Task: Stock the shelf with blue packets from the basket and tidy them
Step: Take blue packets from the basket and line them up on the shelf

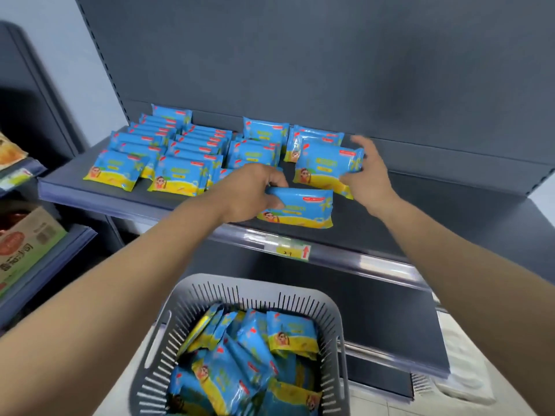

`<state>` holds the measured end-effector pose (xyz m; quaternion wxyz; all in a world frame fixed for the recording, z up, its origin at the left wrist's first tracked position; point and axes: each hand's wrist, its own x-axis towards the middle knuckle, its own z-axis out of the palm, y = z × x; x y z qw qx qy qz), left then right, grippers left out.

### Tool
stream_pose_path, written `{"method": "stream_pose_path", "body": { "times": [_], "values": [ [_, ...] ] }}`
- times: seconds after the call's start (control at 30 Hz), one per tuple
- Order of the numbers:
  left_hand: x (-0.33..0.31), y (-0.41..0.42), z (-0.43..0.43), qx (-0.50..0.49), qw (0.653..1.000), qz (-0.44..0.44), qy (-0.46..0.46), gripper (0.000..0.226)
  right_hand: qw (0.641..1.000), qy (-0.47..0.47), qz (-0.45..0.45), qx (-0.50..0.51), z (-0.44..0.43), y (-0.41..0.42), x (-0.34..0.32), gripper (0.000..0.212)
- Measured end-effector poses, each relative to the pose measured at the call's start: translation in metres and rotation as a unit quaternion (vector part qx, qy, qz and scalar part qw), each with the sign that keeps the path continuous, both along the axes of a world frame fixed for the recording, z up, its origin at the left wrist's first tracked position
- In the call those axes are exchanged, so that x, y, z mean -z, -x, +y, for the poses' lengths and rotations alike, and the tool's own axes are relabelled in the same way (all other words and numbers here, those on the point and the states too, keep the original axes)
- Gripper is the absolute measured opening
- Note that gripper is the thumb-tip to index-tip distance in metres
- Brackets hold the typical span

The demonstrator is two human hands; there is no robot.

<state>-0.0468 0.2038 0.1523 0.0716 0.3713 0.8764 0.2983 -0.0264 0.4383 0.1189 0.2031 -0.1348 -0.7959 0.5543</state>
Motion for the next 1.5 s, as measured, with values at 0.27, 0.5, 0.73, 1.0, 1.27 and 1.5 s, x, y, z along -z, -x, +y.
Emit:
{"method": "stream_pose_path", "body": {
  "times": [0.27,0.5,0.73,1.0,1.27,1.5],
  "values": [
    [0.019,0.044,0.064,-0.017,0.999,-0.018,0.023,0.011,0.998,-0.05,-0.035,-0.033,0.058,0.061,0.028,0.043],
    [0.038,0.08,0.095,-0.031,0.997,0.005,0.065,0.013,0.996,-0.065,-0.046,-0.048,0.087,0.113,0.049,0.037],
    [0.048,0.115,0.115,-0.054,0.992,0.001,0.118,0.019,0.998,-0.054,-0.007,-0.041,0.093,0.153,0.057,0.019],
    [0.05,0.152,0.148,-0.074,0.983,0.059,0.155,0.028,0.998,-0.007,0.004,-0.068,0.111,0.163,0.06,0.02],
    [0.058,0.182,0.169,-0.105,0.96,0.177,0.192,0.043,0.996,-0.087,0.02,-0.003,0.113,0.159,0.05,0.023],
    [0.074,0.181,0.175,-0.133,0.919,0.281,0.242,0.052,0.987,-0.158,0.033,0.022,0.105,0.13,0.036,0.022]
  ]
}}
